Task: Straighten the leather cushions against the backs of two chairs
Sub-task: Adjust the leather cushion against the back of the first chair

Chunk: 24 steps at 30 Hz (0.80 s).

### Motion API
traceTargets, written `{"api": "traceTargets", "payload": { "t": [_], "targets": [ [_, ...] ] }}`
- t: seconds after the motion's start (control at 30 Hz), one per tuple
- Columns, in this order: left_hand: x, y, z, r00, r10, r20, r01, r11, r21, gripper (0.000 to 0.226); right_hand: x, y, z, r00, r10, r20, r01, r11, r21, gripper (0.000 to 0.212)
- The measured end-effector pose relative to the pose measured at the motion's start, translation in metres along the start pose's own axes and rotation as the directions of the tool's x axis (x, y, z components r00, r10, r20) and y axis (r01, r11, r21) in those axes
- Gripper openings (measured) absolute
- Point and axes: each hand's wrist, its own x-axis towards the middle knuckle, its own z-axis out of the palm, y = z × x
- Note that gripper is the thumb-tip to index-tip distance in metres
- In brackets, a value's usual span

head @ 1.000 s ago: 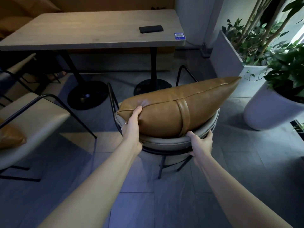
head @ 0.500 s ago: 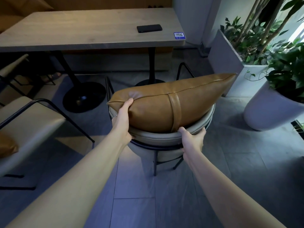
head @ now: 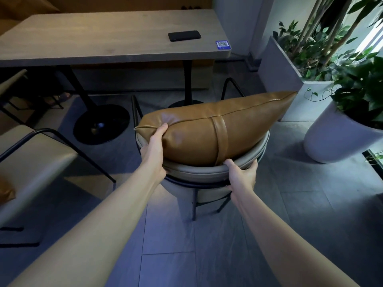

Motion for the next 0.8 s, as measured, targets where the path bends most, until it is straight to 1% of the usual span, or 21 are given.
{"api": "traceTargets", "payload": {
  "t": [0.1, 0.23, 0.37, 0.43, 0.53, 0.6, 0.63, 0.7, 0.8],
  "targets": [
    [0.009, 0.006, -0.002, 1.0, -0.008, 0.011, 0.007, 1.0, 0.012, 0.088, 0.002, 0.0, 0.009, 1.0, 0.0, 0.005, 0.0, 1.0, -0.014, 0.117],
    [0.023, 0.016, -0.002, 0.999, -0.013, 0.05, 0.012, 1.0, 0.019, 0.095, 0.003, -0.005, 0.022, 1.0, 0.011, -0.005, -0.011, 1.0, -0.019, 0.114],
    [0.038, 0.029, -0.004, 0.998, 0.013, 0.067, -0.015, 1.0, 0.02, 0.104, 0.007, -0.009, 0.039, 1.0, 0.015, -0.004, -0.015, 0.999, -0.041, 0.117],
    [0.043, 0.036, -0.004, 0.996, 0.009, 0.093, -0.011, 1.0, 0.014, 0.113, 0.01, -0.014, 0.047, 0.999, 0.032, 0.027, -0.031, 0.998, -0.047, 0.118],
    [0.043, 0.038, -0.006, 0.991, 0.023, 0.134, -0.022, 1.0, -0.007, 0.11, 0.015, -0.023, 0.05, 0.995, 0.068, 0.078, -0.065, 0.997, -0.05, 0.118],
    [0.036, 0.032, -0.005, 0.995, 0.034, 0.096, -0.03, 0.999, -0.044, 0.115, 0.014, -0.024, 0.044, 0.986, 0.104, 0.133, -0.096, 0.993, -0.067, 0.124],
    [0.032, 0.025, -0.002, 0.998, 0.022, 0.064, -0.018, 0.998, -0.061, 0.118, 0.013, -0.024, 0.038, 0.977, 0.131, 0.169, -0.12, 0.99, -0.075, 0.129],
    [0.021, 0.005, 0.007, 0.998, -0.051, 0.031, 0.054, 0.993, -0.102, 0.127, 0.015, -0.022, 0.025, 0.962, 0.157, 0.224, -0.14, 0.986, -0.091, 0.136],
    [0.01, -0.015, 0.026, 0.991, -0.113, 0.072, 0.124, 0.98, -0.156, 0.135, 0.028, -0.025, 0.007, 0.949, 0.189, 0.252, -0.184, 0.982, -0.043, 0.133]
  ]
}}
